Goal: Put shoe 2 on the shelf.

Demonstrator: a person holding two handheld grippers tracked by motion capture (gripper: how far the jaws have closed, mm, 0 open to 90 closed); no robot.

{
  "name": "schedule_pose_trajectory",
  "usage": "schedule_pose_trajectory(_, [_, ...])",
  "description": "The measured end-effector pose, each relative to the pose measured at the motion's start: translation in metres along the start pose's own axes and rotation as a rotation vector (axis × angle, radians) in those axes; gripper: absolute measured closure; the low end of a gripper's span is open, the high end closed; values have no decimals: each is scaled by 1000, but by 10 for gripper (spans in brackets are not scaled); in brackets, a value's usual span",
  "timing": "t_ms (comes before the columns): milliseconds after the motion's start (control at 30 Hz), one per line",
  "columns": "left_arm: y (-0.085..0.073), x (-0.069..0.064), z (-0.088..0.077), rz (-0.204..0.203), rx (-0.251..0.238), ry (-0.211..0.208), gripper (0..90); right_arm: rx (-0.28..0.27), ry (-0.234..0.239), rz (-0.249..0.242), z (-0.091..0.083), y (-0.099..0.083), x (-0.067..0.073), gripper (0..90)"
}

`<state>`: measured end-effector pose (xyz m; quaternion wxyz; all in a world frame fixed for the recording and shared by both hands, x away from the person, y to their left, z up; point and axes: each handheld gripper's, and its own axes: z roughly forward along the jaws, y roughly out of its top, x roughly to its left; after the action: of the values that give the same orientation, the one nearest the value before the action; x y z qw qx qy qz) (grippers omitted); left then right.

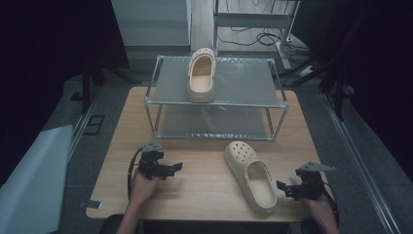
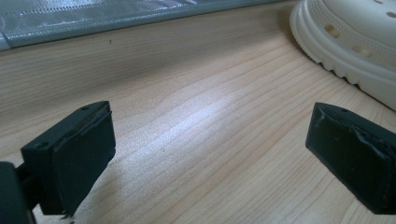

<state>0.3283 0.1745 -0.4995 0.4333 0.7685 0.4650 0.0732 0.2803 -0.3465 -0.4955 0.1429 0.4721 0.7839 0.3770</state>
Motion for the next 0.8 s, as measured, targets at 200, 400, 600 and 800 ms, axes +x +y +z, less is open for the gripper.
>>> schedule_pose_trajectory(200, [2,1,-1,-7,-10,-16,17,-71,86,47,-16,-4,2,32])
schedule_pose_trajectory(400, [3,1,0,-9,-11,-29,17,-71,202,95,-7,0,8,81])
schedule_pose_trajectory(600, [3,1,1,-16,-6,-36,17,-84,288,155,5,8,11,127])
schedule_pose_trajectory(800, [4,1,0,-25,-22,-74,17,-61,334,187,26,25,16,135])
